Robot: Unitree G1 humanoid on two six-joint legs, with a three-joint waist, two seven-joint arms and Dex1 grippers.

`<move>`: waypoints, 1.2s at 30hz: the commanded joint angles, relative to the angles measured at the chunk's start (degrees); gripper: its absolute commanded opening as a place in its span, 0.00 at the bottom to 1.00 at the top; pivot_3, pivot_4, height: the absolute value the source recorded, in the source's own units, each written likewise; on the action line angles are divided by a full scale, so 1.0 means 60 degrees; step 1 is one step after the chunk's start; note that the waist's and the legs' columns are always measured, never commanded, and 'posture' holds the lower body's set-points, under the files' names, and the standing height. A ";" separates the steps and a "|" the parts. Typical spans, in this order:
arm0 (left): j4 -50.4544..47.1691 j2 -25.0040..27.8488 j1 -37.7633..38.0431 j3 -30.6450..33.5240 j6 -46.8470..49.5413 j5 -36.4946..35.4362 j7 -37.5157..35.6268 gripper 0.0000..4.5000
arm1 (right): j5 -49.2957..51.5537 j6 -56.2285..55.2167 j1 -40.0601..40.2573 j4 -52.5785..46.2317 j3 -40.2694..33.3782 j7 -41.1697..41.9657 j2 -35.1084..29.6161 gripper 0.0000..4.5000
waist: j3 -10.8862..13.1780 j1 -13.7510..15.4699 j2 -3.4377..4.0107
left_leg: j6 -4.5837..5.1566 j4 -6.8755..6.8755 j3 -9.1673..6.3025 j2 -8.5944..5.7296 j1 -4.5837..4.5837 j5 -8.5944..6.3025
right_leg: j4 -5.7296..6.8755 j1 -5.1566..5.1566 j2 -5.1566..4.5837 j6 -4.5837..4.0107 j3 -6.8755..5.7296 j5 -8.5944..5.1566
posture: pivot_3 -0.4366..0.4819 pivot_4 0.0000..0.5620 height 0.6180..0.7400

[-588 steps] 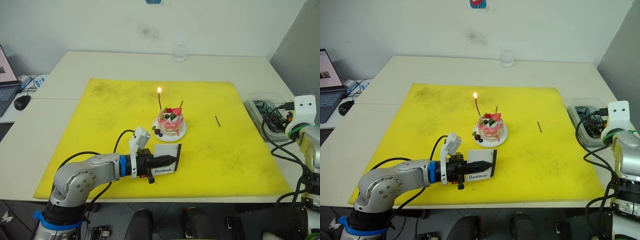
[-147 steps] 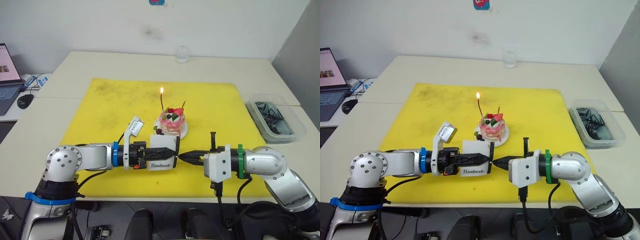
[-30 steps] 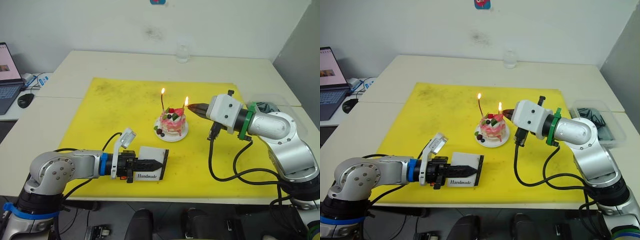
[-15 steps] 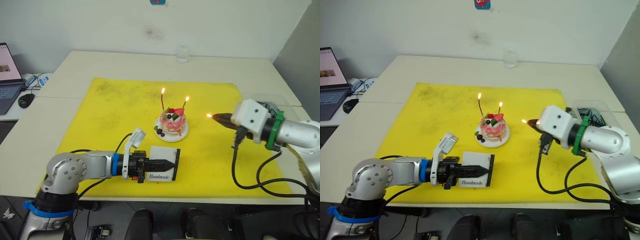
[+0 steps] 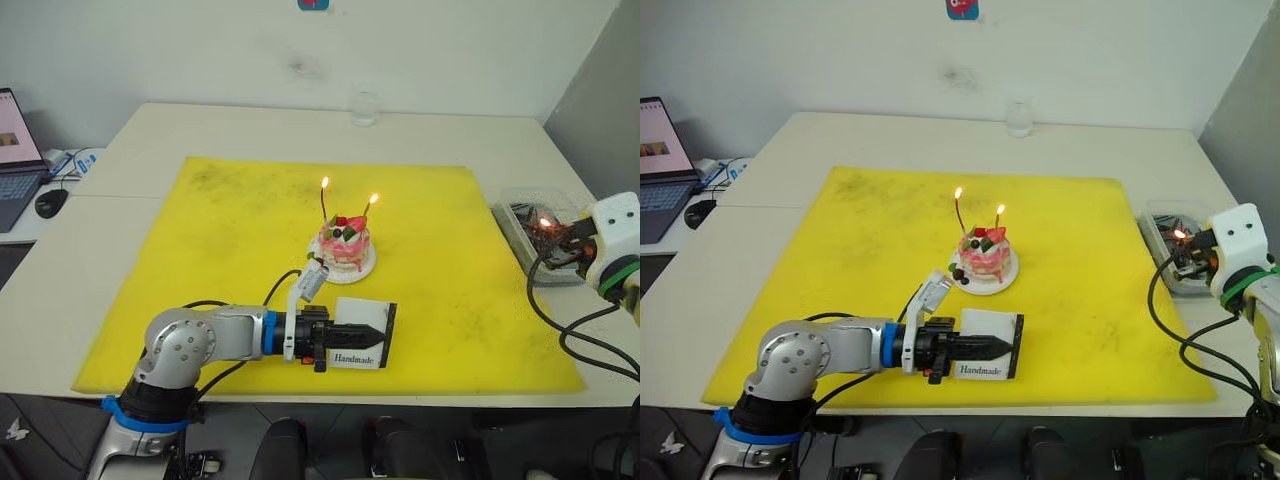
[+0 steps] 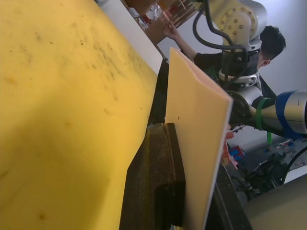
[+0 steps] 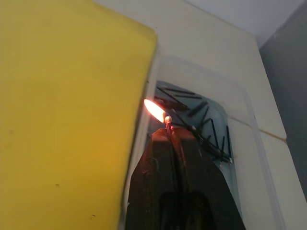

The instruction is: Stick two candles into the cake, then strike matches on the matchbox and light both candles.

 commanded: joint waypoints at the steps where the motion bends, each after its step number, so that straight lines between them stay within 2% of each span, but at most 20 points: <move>1: -0.0095 -0.0196 -0.0070 0.0005 -0.0250 0.0181 0.0093 0.00 | -0.0146 -0.0853 -0.0510 0.0990 -0.0162 -0.0420 -0.0066 0.01 | -0.0007 -0.0014 0.0013 | 0.0000 0.0000 0.0001 0.0000 0.0000 0.0000 | 0.0000 0.0000 0.0022 0.0000 0.0004 0.0000 | 0.48 0.27 1.00; 8: -0.0048 -0.0572 -0.0096 0.0051 -0.0375 0.0444 0.0378 0.00 | -0.0472 -0.2096 -0.1417 0.2928 0.0368 -0.0944 -0.0054 0.01 | -0.0010 -0.0035 0.0022 | -0.0001 0.0000 0.0004 0.0000 0.0001 0.0000 | 0.0002 -0.0001 0.0038 0.0000 0.0008 0.0001 | 0.48 0.27 1.00; 11: -0.0090 -0.0703 -0.0082 0.0100 -0.0404 0.0524 0.0562 0.00 | -0.0425 -0.2490 -0.1632 0.3189 0.0436 -0.1137 0.0079 0.14 | -0.0010 -0.0032 0.0022 | -0.0001 0.0000 0.0005 0.0001 -0.0001 0.0000 | 0.0000 -0.0001 0.0037 0.0000 0.0012 0.0001 | 0.48 0.27 1.00; 13: -0.0111 -0.0740 -0.0071 0.0152 -0.0386 0.0542 0.0630 0.00 | -0.0376 -0.2529 -0.1608 0.3066 0.0413 -0.1278 0.0161 0.27 | -0.0010 -0.0032 0.0023 | -0.0001 -0.0001 0.0003 0.0002 -0.0003 0.0000 | -0.0001 -0.0001 0.0037 0.0000 0.0008 0.0001 | 0.48 0.27 1.00; 17: -0.0149 -0.0726 -0.0020 0.0226 -0.0324 0.0551 0.0765 0.00 | -0.0279 -0.2529 -0.1413 0.2551 0.0252 -0.1487 0.0266 0.60 | -0.0010 -0.0032 0.0025 | -0.0001 -0.0001 0.0003 0.0005 -0.0001 0.0000 | 0.0002 -0.0001 0.0036 0.0001 0.0010 0.0001 | 0.48 0.27 1.00; 22: -0.0347 -0.0573 -0.0008 0.0384 -0.0068 0.0476 0.1258 0.00 | 0.0033 -0.2448 -0.1038 0.1240 -0.0251 -0.1538 0.0235 0.99 | -0.0012 -0.0026 0.0028 | -0.0002 -0.0001 -0.0001 0.0009 -0.0001 0.0000 | 0.0002 -0.0001 0.0034 0.0002 0.0010 0.0001 | 0.48 0.27 1.00; 29: -0.0700 -0.0352 0.0170 0.0816 0.0882 -0.0040 0.2561 0.00 | 0.1049 -0.1741 -0.0031 -0.1841 -0.0190 -0.0045 -0.0458 1.00 | -0.0010 -0.0038 0.0035 | -0.0002 -0.0003 -0.0017 0.0017 0.0002 0.0000 | 0.0001 -0.0002 0.0034 0.0003 0.0011 0.0001 | 0.48 0.27 1.00; 32: -0.0713 -0.0234 0.0258 0.0958 0.1259 -0.0112 0.3034 0.00 | 0.2123 -0.0860 0.0333 -0.2993 -0.0190 0.0797 -0.0731 1.00 | -0.0010 -0.0037 0.0034 | -0.0002 -0.0002 -0.0027 0.0018 0.0004 0.0000 | 0.0002 0.0001 0.0034 0.0004 0.0007 0.0001 | 0.48 0.27 1.00; 36: -0.0349 -0.0168 0.0207 0.1135 0.1598 0.0160 0.3528 0.00 | 0.4443 0.0806 0.1124 -0.4768 -0.0085 0.2198 -0.1292 1.00 | -0.0010 0.0004 0.0033 | -0.0002 -0.0003 -0.0034 0.0021 0.0003 -0.0001 | 0.0000 0.0003 0.0027 0.0004 0.0000 0.0001 | 0.48 0.27 1.00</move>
